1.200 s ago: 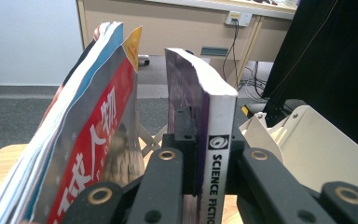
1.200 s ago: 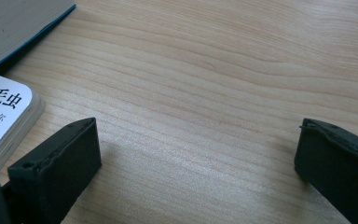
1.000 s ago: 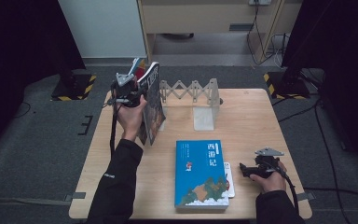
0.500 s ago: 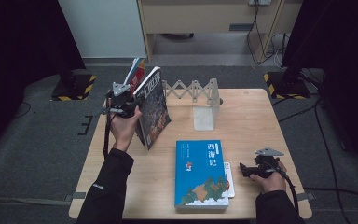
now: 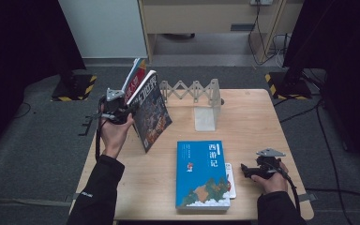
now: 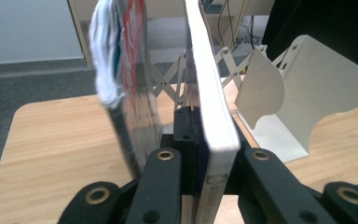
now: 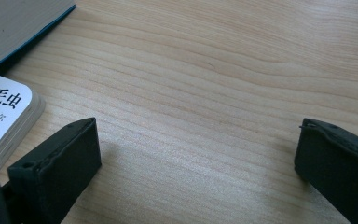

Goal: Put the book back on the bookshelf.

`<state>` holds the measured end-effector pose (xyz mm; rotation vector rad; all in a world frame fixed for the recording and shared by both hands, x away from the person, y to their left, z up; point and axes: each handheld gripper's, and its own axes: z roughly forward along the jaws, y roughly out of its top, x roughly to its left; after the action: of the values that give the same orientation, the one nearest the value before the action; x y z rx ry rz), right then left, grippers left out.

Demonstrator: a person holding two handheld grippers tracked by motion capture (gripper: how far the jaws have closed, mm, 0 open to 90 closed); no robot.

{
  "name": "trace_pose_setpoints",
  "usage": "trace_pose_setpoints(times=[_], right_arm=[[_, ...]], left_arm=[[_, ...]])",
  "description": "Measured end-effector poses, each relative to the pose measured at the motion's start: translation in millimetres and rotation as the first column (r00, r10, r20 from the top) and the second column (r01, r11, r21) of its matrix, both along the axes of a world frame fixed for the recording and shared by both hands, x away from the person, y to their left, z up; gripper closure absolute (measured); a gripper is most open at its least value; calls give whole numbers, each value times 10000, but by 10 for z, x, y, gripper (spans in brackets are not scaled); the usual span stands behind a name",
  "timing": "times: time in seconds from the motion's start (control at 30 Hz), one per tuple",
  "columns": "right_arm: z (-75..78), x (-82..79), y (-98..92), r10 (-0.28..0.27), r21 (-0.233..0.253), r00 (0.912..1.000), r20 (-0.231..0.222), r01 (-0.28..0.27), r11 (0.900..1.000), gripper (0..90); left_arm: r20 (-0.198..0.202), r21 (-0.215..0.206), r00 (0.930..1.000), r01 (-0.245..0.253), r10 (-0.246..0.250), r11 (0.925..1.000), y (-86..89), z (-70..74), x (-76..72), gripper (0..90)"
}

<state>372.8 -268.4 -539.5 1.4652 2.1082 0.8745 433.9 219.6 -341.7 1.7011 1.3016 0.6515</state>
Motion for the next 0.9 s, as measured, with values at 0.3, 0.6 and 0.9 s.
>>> trace_pose_setpoints(times=[0.3,0.6,0.9], right_arm=[[0,0,0,-1,0,10000,-2,1,10000,5],[-1,0,-1,15,-13,10000,3,-15,10000,5],[0,0,0,2,-2,10000,5,-2,10000,5]], left_arm=[[-396,40,9992,-37,39,10000,-43,65,53,783],[-659,206,9978,-111,124,9997,-164,49,121,815],[-217,420,9994,-269,278,9988,-213,118,93,819]])
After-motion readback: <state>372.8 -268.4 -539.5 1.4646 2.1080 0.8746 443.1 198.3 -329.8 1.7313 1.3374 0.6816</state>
